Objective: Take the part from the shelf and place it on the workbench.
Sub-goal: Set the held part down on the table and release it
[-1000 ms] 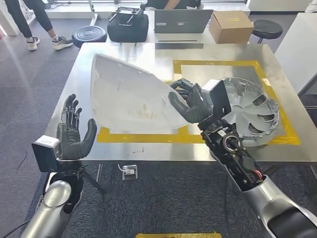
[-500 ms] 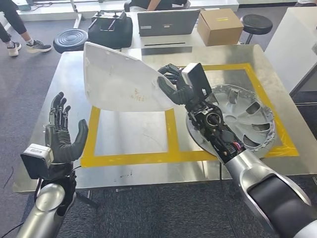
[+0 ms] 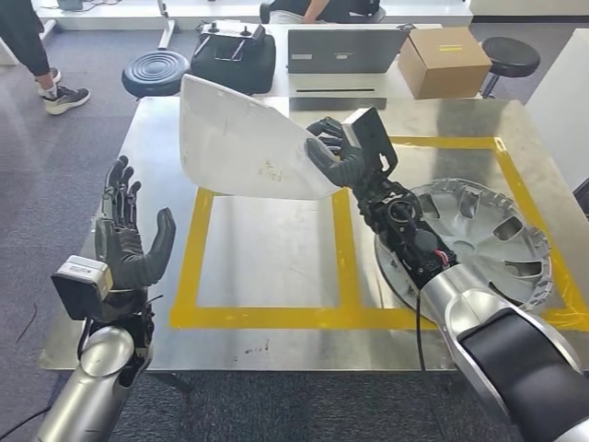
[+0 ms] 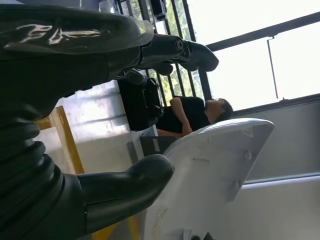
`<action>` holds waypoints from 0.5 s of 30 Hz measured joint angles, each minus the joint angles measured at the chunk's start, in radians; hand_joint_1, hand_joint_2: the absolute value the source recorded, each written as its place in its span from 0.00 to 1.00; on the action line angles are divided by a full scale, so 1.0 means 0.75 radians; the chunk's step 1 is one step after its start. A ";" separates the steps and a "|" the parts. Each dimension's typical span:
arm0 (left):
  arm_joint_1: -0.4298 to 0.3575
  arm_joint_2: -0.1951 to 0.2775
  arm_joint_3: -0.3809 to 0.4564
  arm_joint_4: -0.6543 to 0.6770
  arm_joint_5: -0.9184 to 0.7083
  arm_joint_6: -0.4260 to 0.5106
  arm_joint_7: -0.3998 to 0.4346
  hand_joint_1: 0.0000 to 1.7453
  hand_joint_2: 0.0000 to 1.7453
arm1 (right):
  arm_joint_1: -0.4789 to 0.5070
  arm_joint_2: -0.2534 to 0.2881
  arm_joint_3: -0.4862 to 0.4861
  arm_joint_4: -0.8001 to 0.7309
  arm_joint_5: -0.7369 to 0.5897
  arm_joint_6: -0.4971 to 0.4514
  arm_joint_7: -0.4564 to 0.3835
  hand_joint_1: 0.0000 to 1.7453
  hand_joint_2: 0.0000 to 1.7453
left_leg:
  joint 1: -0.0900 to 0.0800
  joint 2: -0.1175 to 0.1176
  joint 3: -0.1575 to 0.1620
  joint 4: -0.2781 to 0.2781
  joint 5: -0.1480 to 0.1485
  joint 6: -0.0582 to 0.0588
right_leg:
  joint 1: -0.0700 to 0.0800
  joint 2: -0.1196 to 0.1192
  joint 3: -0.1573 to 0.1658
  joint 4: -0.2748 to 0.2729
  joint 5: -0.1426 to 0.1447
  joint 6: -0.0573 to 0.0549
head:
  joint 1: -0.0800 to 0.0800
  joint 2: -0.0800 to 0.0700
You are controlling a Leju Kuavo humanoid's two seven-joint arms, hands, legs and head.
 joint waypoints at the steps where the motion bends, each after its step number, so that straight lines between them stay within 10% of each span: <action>1: -0.003 -0.001 0.000 -0.001 -0.007 0.005 -0.005 0.00 1.00 | -0.019 0.006 0.002 0.029 -0.001 0.002 -0.004 1.00 1.00 | -0.001 0.000 -0.001 0.002 -0.002 -0.006 | 0.003 0.000 0.019 -0.050 0.023 -0.004 | 0.000 0.000; 3: -0.009 -0.003 0.000 -0.009 -0.031 0.018 -0.018 0.00 1.00 | -0.055 0.026 0.008 0.098 -0.001 0.008 -0.010 1.00 1.00 | -0.005 0.001 -0.006 0.006 -0.002 -0.013 | 0.008 0.001 0.029 -0.074 0.028 -0.013 | -0.006 0.000; 7: -0.016 -0.008 -0.001 -0.042 -0.067 0.032 -0.035 0.00 1.00 | -0.107 0.055 0.020 0.227 0.032 0.007 -0.007 1.00 1.00 | -0.008 0.002 -0.005 0.006 0.000 0.023 | 0.010 0.008 0.031 -0.080 0.029 -0.018 | -0.023 0.000; 15: -0.044 -0.030 -0.007 -0.064 -0.055 0.027 -0.060 0.00 1.00 | -0.137 0.113 0.077 0.425 0.128 -0.014 0.033 1.00 1.00 | -0.007 0.008 0.009 -0.013 0.006 0.011 | 0.011 0.013 0.032 -0.079 0.027 -0.029 | -0.061 0.000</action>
